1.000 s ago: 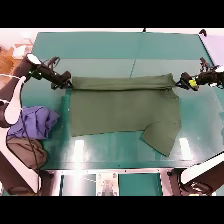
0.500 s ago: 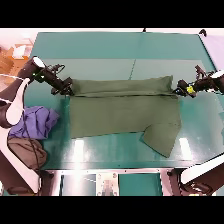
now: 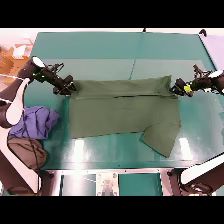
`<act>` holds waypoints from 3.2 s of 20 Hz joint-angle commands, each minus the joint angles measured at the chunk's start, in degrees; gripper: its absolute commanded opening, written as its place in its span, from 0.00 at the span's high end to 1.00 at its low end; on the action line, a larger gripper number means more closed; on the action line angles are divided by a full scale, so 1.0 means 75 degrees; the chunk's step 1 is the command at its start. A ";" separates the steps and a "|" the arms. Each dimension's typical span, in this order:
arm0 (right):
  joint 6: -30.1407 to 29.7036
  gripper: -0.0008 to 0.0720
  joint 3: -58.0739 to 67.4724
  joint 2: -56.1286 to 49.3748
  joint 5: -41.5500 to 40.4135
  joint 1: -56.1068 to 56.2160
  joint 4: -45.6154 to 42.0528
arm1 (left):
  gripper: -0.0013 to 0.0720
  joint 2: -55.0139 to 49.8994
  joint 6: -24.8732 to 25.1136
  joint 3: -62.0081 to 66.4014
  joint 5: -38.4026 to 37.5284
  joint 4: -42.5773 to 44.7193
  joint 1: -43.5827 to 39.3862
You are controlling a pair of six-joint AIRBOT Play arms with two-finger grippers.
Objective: Fold the shirts.
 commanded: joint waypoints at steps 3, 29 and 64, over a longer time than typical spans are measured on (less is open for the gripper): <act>0.0087 0.50 0.0414 0.0221 0.0804 -0.0300 0.0085 | 0.48 0.0029 0.0061 0.0901 -0.1501 -0.0239 0.0274; -0.0402 0.55 -0.5951 0.5330 -0.0382 -0.2136 0.1632 | 0.95 0.8623 -0.0178 -1.2015 0.6983 -0.3258 -0.1591; 0.0595 0.97 -0.7752 0.5802 0.1160 -0.2661 -0.0382 | 0.95 0.8623 0.1096 -1.1156 0.4788 -0.2751 -0.1594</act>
